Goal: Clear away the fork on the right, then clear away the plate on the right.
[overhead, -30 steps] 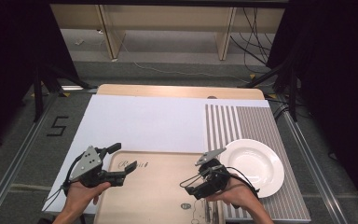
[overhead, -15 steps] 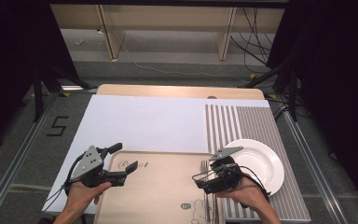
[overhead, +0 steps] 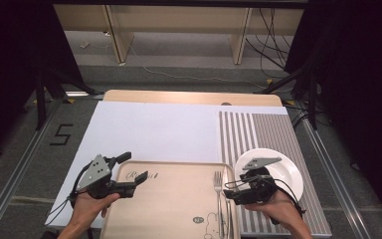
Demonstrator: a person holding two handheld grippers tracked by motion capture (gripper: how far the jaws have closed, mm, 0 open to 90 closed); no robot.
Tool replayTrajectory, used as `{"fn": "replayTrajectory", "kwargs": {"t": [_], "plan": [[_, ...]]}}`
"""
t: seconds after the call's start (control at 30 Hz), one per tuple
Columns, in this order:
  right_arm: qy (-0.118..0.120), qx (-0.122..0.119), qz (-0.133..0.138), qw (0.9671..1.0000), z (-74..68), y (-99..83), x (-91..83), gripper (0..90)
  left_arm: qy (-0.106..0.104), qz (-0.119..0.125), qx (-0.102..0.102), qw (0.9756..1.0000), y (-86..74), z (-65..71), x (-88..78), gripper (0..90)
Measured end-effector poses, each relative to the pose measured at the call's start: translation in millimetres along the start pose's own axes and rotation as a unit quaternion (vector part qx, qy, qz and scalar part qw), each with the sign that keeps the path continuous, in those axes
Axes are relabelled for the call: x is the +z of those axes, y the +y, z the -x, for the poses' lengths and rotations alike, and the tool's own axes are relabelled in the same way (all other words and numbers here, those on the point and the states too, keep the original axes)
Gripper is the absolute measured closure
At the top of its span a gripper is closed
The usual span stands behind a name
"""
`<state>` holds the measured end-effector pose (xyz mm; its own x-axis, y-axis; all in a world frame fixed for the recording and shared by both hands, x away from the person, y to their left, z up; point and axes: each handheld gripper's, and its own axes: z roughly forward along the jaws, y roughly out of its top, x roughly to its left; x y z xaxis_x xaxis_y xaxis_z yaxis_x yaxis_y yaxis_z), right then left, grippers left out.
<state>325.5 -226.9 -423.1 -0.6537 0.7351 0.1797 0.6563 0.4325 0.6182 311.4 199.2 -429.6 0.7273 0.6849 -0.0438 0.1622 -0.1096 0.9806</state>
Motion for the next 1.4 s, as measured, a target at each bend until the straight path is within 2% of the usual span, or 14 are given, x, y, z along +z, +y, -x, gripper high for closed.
{"fn": "replayTrajectory", "kwargs": {"t": [0.07, 0.2, 0.23, 0.4, 0.57, 0.63, 0.9, 0.93, 1.03, 1.07, 1.13, 1.3, 1.33, 1.4], "plan": [[-0.009, 0.009, 0.017, 0.9998, 4.4, -4.1, -1.1, 18.6, -0.002, 0.004, -0.001, 1.0000, -0.5, -0.2, -0.8, 16.2], [-0.013, 0.021, 0.022, 0.9995, 12.6, -8.7, -9.0, 18.6, 0.005, 0.005, -0.003, 1.0000, 0.1, -0.1, -4.3, 16.2], [-0.013, 0.026, 0.008, 0.9995, 14.3, -9.0, -12.8, 18.6, 0.005, 0.004, -0.002, 1.0000, 0.1, 0.1, -4.2, 16.2], [-0.024, 0.048, 0.023, 0.9983, 24.6, -17.4, -23.1, 18.6, 0.001, 0.000, 0.000, 1.0000, 0.1, 0.8, -1.4, 16.2], [-0.031, 0.093, 0.028, 0.9948, 34.0, -26.7, -34.3, 18.7, 0.004, 0.001, -0.001, 1.0000, -0.2, 0.0, -2.5, 16.2], [-0.038, 0.088, 0.035, 0.9948, 40.5, -29.5, -37.8, 18.8, 0.005, 0.000, 0.000, 1.0000, 0.0, 0.1, -2.7, 16.2], [-0.057, 0.143, 0.053, 0.9867, 52.0, -39.1, -51.7, 19.0, 0.004, 0.000, 0.008, 1.0000, -0.1, 1.1, -3.1, 16.2], [-0.060, 0.136, 0.058, 0.9872, 55.5, -40.7, -53.5, 19.0, 0.004, 0.001, 0.006, 1.0000, 0.0, 1.1, -3.3, 16.2], [-0.069, 0.150, 0.070, 0.9838, 61.5, -46.2, -58.2, 19.0, 0.004, -0.001, 0.009, 1.0000, -0.4, 1.1, -3.3, 16.2], [-0.066, 0.146, 0.070, 0.9847, 66.1, -48.2, -59.9, 19.0, 0.004, -0.001, 0.008, 1.0000, -0.4, 1.5, -3.2, 16.2], [-0.079, 0.176, 0.076, 0.9782, 67.3, -51.0, -60.7, 19.1, 0.004, -0.001, 0.012, 0.9999, -0.3, 2.0, -3.6, 16.2], [-0.094, 0.198, 0.096, 0.9710, 74.9, -57.2, -65.8, 19.2, 0.003, 0.002, 0.011, 0.9999, -0.4, 1.8, -3.8, 16.2], [-0.104, 0.203, 0.087, 0.9696, 75.4, -58.0, -68.9, 19.1, 0.001, 0.005, 0.010, 0.9999, -0.5, 1.8, -3.6, 16.2], [-0.099, 0.210, 0.104, 0.9671, 78.9, -61.7, -69.3, 19.1, 0.003, 0.001, 0.011, 0.9999, -0.2, 2.4, -4.2, 16.2]]}}
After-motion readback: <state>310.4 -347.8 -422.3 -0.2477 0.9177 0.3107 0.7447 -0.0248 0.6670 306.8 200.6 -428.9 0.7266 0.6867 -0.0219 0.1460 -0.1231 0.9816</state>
